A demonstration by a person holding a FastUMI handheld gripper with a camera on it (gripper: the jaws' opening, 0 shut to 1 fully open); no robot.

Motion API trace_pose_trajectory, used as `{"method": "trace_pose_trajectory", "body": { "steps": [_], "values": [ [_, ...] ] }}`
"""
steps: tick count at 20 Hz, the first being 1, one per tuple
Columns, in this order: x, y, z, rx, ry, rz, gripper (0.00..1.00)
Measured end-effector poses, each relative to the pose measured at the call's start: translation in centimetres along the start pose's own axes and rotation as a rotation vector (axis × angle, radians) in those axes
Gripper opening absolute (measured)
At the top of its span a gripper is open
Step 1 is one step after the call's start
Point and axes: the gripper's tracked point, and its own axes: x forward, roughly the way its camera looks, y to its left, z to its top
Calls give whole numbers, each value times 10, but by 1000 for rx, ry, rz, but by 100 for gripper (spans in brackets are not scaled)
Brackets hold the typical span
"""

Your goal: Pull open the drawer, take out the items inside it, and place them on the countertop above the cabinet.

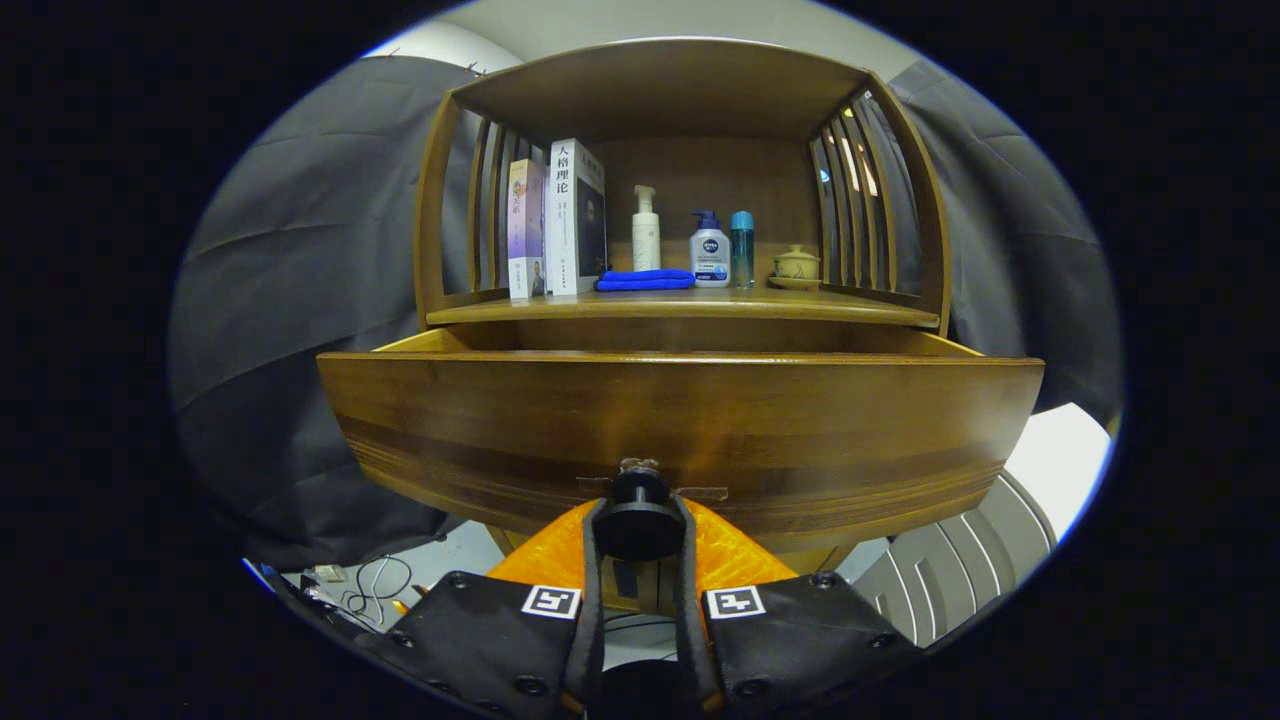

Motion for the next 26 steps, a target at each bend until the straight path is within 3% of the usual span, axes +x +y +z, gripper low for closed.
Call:
{"method": "trace_pose_trajectory", "body": {
  "steps": [15,18,26],
  "values": [
    [-27,3,-13,-18,13,31,32],
    [-30,6,-15,0,37,57,35],
    [-64,-28,36,-25,-72,22,86]
  ]
}}
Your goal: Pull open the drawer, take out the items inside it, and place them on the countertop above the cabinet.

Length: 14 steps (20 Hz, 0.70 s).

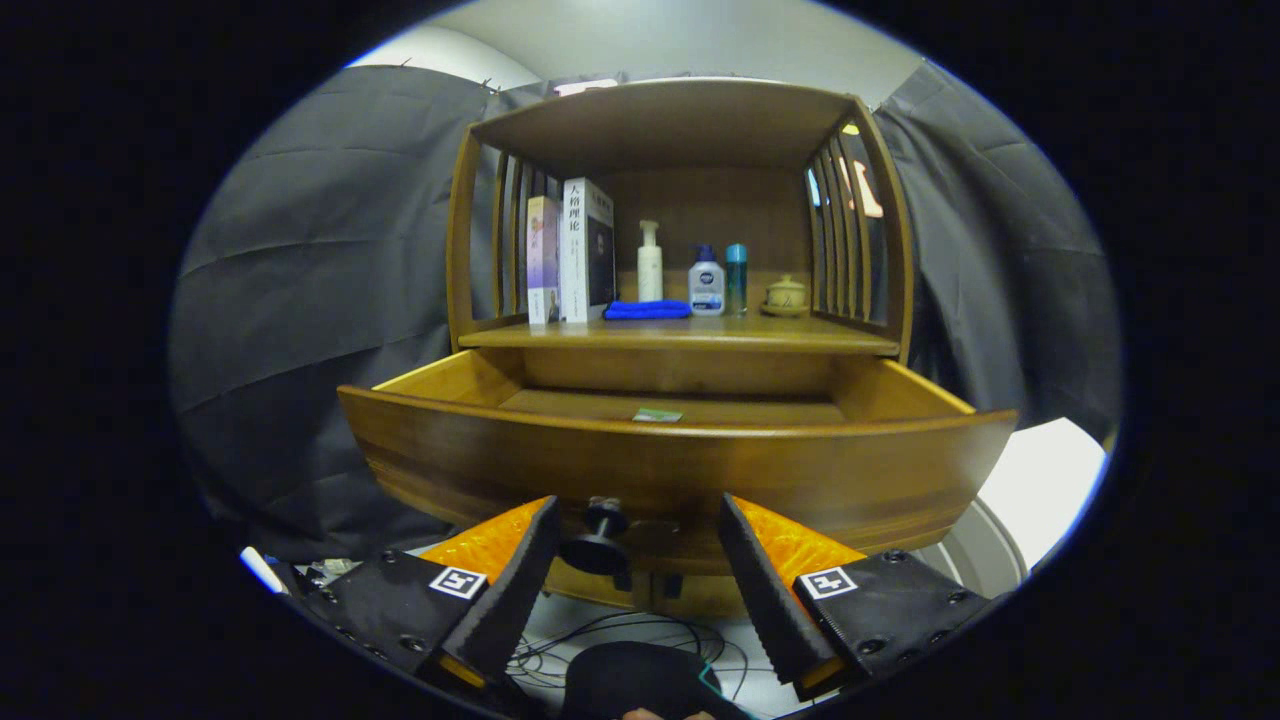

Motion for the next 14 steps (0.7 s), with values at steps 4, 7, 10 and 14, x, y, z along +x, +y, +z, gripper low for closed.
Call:
{"method": "trace_pose_trajectory", "body": {
  "steps": [4,7,10,14],
  "values": [
    [-11,-19,34,-41,-29,-13,98],
    [-12,-28,57,-64,-25,-17,99],
    [-4,-35,77,-73,-13,-32,99],
    [21,-31,105,-41,20,-13,99]
  ]
}}
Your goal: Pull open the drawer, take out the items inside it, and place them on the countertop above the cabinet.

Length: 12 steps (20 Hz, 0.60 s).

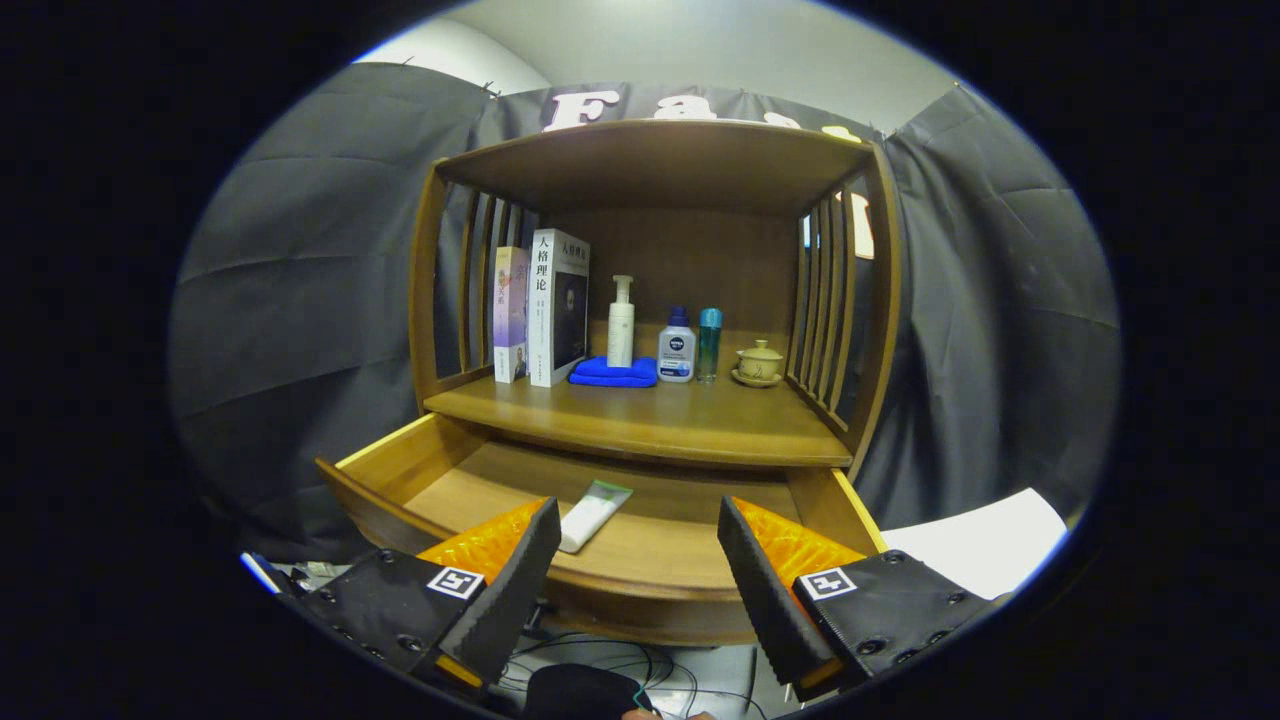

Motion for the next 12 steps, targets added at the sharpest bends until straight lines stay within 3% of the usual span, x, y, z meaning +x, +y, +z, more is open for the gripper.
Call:
{"method": "trace_pose_trajectory", "body": {
  "steps": [5,12],
  "values": [
    [41,18,24,34,92,51,99],
    [94,48,17,85,282,115,98]
  ]
}}
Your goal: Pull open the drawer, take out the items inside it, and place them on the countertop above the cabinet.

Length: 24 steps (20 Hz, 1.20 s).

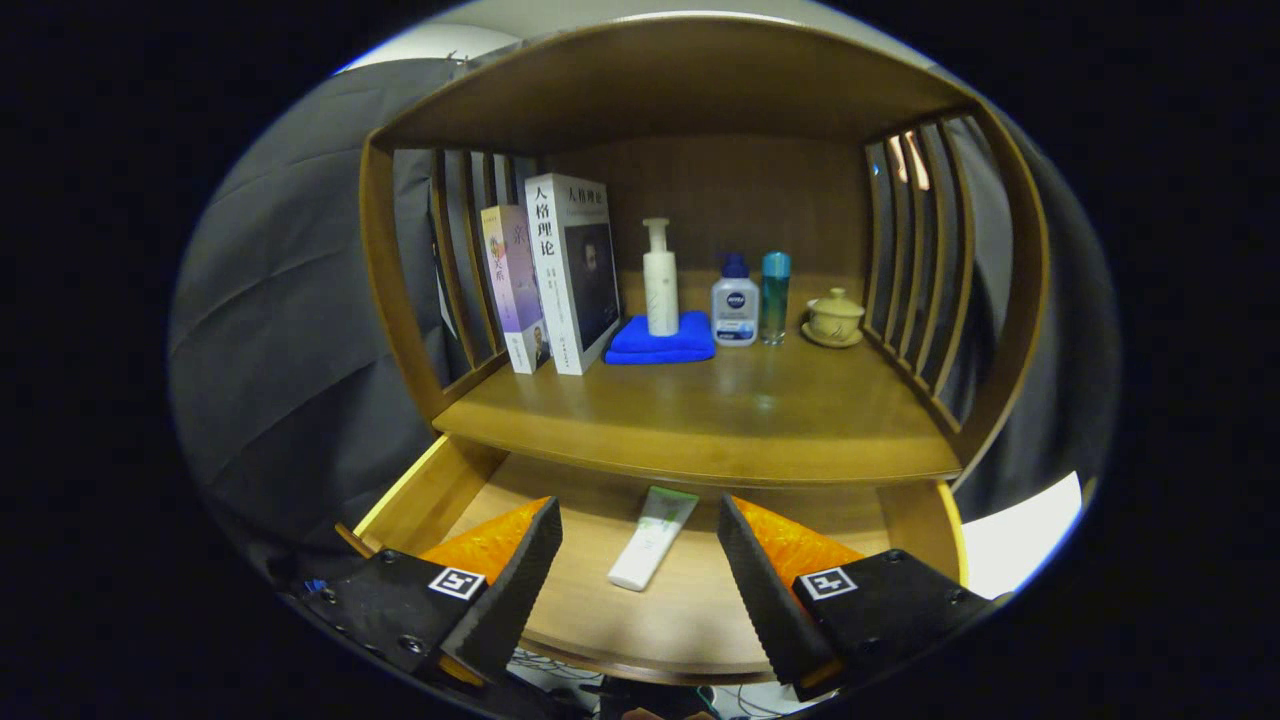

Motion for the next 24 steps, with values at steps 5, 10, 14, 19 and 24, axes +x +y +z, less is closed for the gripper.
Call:
{"method": "trace_pose_trajectory", "body": {
  "steps": [5,10,14,19,24],
  "values": [
    [32,6,4,-99,92,-10,97],
    [49,11,-16,-97,192,0,98],
    [61,7,-38,-65,274,-4,98],
    [82,5,-62,-45,407,3,97],
    [102,-7,-85,-26,533,-47,97]
  ]
}}
